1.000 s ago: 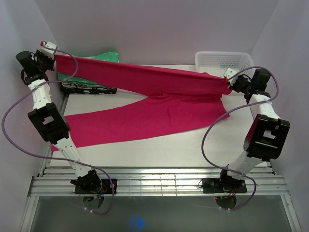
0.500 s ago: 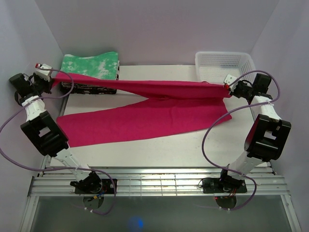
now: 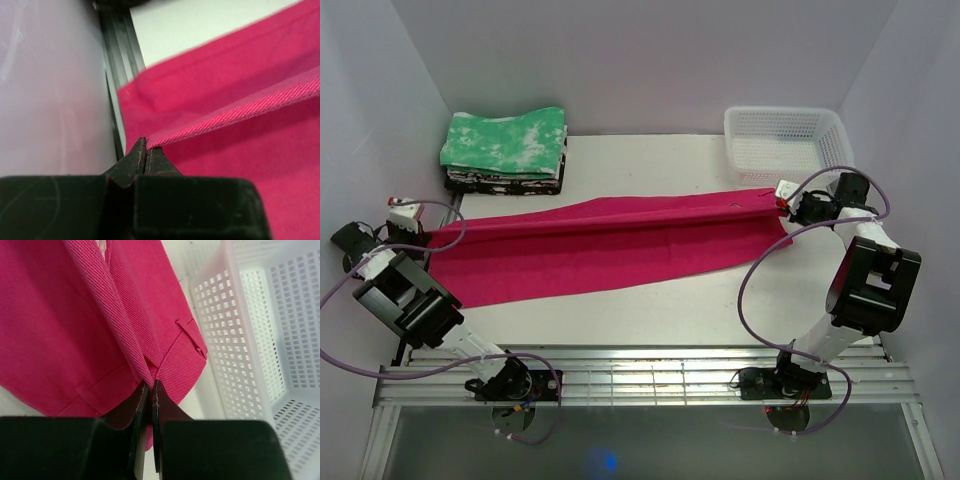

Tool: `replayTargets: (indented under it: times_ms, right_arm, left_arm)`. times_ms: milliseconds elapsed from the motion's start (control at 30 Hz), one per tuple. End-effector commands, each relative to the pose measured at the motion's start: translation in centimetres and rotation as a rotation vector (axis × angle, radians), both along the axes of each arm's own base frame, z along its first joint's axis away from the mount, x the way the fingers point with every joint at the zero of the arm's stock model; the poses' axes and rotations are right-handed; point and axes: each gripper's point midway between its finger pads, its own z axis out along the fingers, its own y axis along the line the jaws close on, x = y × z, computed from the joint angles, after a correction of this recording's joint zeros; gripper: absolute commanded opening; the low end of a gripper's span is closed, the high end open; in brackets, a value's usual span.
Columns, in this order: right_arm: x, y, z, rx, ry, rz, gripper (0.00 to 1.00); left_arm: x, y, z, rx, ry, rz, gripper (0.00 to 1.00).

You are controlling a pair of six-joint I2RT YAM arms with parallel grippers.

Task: Fold and stack the trousers
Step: Fold the trousers

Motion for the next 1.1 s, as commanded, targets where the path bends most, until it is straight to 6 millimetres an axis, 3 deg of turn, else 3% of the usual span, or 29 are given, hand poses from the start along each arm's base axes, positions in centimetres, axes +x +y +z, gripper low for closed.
replayTargets:
  times_ms: [0,167,400,500,600,667,800,933,1000,1033,1067]
  right_arm:
    - [0.0,-11.6,1.9,-0.337,-0.081,-0.265,0.08]
    - [-1.2,-11.4,0.7,-0.362,-0.054,-0.227,0.08]
    - [-1.5,-11.6,1.0,-0.359,-0.059,-0.221,0.08]
    - [-1.9,-11.5,0.6,-0.363,-0.046,-0.208,0.08]
    - [-2.6,-11.1,-0.4,-0.382,-0.033,-0.179,0.08]
    - [-3.1,-11.0,-1.0,-0.391,-0.019,-0.165,0.08]
    - [-4.1,-10.8,-2.6,-0.432,0.009,-0.132,0.08]
    - [-5.3,-10.8,-4.6,-0.453,0.061,-0.114,0.08]
    - [-5.5,-10.9,-5.1,-0.456,0.081,-0.115,0.08]
    - [-5.6,-10.9,-5.2,-0.457,0.087,-0.115,0.08]
    - [-5.7,-11.1,-5.6,-0.463,0.103,-0.119,0.08]
  left_arm:
    - [-5.6,11.0,1.4,0.333,0.070,0.292,0.00]
    - [-7.0,11.2,0.3,0.317,0.106,0.289,0.00]
    - [-9.4,10.8,1.5,0.344,0.085,0.246,0.00]
    - [-10.7,9.2,2.4,0.364,0.065,0.178,0.00]
    - [-12.4,7.3,0.0,0.420,0.133,0.106,0.00]
    - [-13.7,5.7,-3.2,0.393,0.213,0.064,0.00]
    - [-15.8,4.3,-8.0,0.360,0.346,0.026,0.00]
    - [-17.8,3.3,-11.2,0.322,0.467,-0.032,0.00]
    - [-18.1,3.1,-11.4,0.292,0.490,-0.051,0.08]
    - [-18.5,2.0,-11.5,0.248,0.504,-0.083,0.21]
    - [-18.6,1.8,-11.3,0.237,0.505,-0.105,0.26]
